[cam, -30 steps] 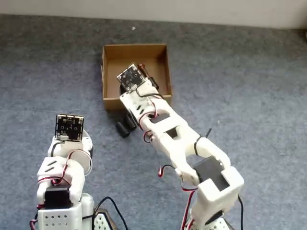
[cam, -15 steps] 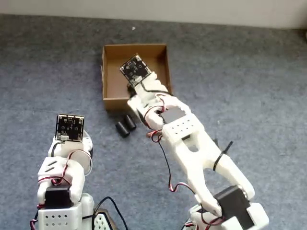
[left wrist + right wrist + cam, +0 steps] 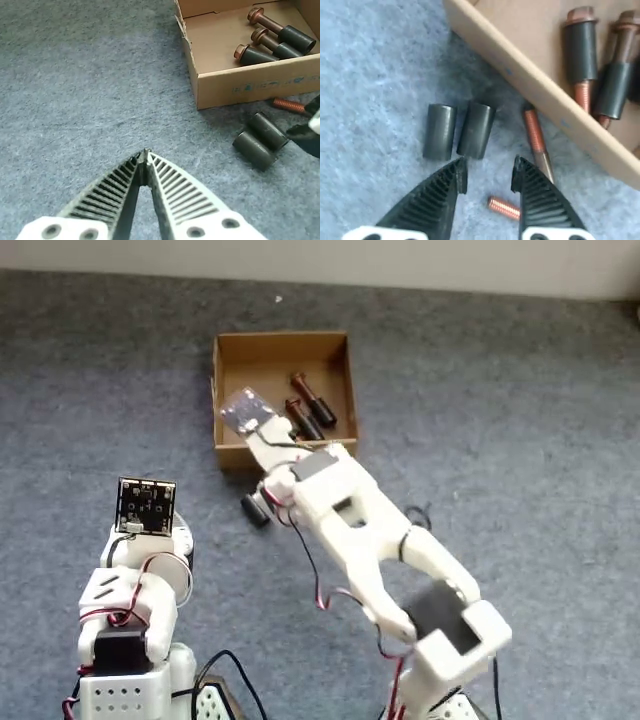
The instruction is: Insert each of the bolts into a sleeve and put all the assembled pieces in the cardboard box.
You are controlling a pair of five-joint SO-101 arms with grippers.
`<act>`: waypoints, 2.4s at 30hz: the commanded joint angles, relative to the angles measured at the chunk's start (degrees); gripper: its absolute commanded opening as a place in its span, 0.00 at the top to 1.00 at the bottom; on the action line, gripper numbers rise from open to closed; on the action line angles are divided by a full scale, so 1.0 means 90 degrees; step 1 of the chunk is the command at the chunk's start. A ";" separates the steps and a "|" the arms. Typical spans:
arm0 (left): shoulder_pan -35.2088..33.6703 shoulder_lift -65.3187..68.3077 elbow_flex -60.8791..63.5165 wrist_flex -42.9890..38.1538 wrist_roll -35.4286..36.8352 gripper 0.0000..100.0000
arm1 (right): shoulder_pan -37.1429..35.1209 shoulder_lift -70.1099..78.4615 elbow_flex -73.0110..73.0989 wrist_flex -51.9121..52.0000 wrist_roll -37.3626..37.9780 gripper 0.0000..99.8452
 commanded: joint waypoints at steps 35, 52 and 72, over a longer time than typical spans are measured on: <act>-0.0093 -0.0054 0.0054 -0.0137 -0.0098 0.99 | 0.0024 0.0015 -0.2828 0.3346 -0.0068 1.00; -0.0063 -0.0054 0.0063 -0.0137 -0.0098 0.99 | 0.1441 -0.4752 0.1900 0.2144 -0.0068 1.00; 0.1363 0.0044 -0.1187 -0.0078 -0.1084 0.99 | 0.3717 -0.6999 0.4781 -0.0171 -0.1534 1.00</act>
